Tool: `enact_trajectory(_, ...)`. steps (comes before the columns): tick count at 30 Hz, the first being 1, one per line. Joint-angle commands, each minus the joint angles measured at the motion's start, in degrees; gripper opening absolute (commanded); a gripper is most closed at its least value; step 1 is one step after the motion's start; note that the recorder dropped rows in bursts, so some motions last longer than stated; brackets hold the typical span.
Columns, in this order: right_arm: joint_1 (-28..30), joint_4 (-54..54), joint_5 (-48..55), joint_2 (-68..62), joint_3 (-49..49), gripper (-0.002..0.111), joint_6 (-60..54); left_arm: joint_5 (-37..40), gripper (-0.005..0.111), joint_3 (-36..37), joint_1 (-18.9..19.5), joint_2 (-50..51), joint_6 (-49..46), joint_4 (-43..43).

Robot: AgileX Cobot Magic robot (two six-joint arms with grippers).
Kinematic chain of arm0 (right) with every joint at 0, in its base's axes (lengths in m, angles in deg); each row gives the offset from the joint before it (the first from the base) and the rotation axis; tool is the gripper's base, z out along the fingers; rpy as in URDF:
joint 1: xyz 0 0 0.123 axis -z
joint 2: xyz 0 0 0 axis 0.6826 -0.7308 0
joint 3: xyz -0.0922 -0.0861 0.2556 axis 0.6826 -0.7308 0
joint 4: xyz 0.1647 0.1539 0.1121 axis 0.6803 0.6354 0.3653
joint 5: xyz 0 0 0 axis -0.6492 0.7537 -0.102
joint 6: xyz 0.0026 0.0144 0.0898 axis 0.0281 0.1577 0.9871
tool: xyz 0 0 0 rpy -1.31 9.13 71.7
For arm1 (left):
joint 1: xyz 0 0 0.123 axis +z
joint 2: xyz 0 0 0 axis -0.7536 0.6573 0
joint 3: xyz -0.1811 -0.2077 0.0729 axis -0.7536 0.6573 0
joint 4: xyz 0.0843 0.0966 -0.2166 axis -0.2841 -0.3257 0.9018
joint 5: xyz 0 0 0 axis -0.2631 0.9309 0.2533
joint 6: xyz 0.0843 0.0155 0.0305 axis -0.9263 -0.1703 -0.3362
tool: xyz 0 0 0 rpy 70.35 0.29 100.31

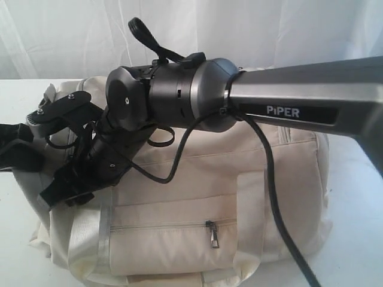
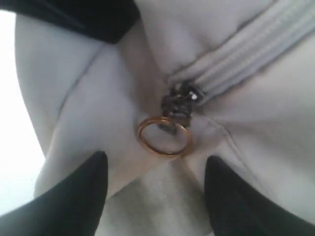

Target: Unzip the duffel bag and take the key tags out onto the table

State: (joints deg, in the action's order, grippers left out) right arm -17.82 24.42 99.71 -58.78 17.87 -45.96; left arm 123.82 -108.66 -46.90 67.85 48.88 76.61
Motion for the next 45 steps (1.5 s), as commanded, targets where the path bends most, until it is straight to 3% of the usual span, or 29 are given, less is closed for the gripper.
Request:
enact_trajectory(1,-0.45,0.30,-5.63,-0.32,0.34,0.052,-0.79,0.06,0.000,0.27,0.11,-0.20,-0.47,1.65)
enact_trajectory(8,-1.98,-0.32,-5.89,-1.61,0.34,0.049,-0.68,0.00,0.000,0.27,0.11,-0.20,-0.47,1.65)
enact_trajectory(12,-2.14,-1.26,-5.50,-2.21,0.34,0.030,-0.68,0.00,0.000,0.27,0.11,-0.20,-0.47,1.65)
enact_trajectory(16,-1.91,-6.18,-3.27,-1.35,0.45,0.002,-0.39,0.02,0.000,0.27,0.11,-0.20,-0.47,1.55)
enact_trajectory(18,-1.92,-8.76,-2.48,-0.51,0.45,0.000,0.49,0.02,0.000,0.27,0.11,-0.20,-0.47,1.43)
enact_trajectory(30,-1.80,-10.45,-0.06,3.13,0.45,0.002,3.00,-0.10,0.000,0.27,0.11,-0.20,-0.47,1.43)
enact_trajectory(33,-1.80,-9.81,-0.72,2.76,0.45,0.016,3.08,-0.10,0.000,0.27,0.11,-0.20,-0.47,1.43)
enact_trajectory(34,-1.80,-9.81,-0.87,2.62,0.45,0.023,3.14,-0.10,0.000,0.27,0.11,-0.20,-0.47,1.43)
enact_trajectory(35,-1.80,-9.70,-0.76,2.03,0.45,0.038,3.14,-0.10,0.000,0.27,0.11,-0.20,-0.47,1.43)
enact_trajectory(37,-1.80,-9.27,-0.65,0.66,0.45,0.050,3.14,0.01,0.000,0.27,0.11,-0.20,-0.47,1.43)
enact_trajectory(45,-2.04,-4.74,-5.87,-1.75,0.45,0.051,-0.82,-0.10,0.000,0.27,0.11,-0.20,-0.47,1.43)
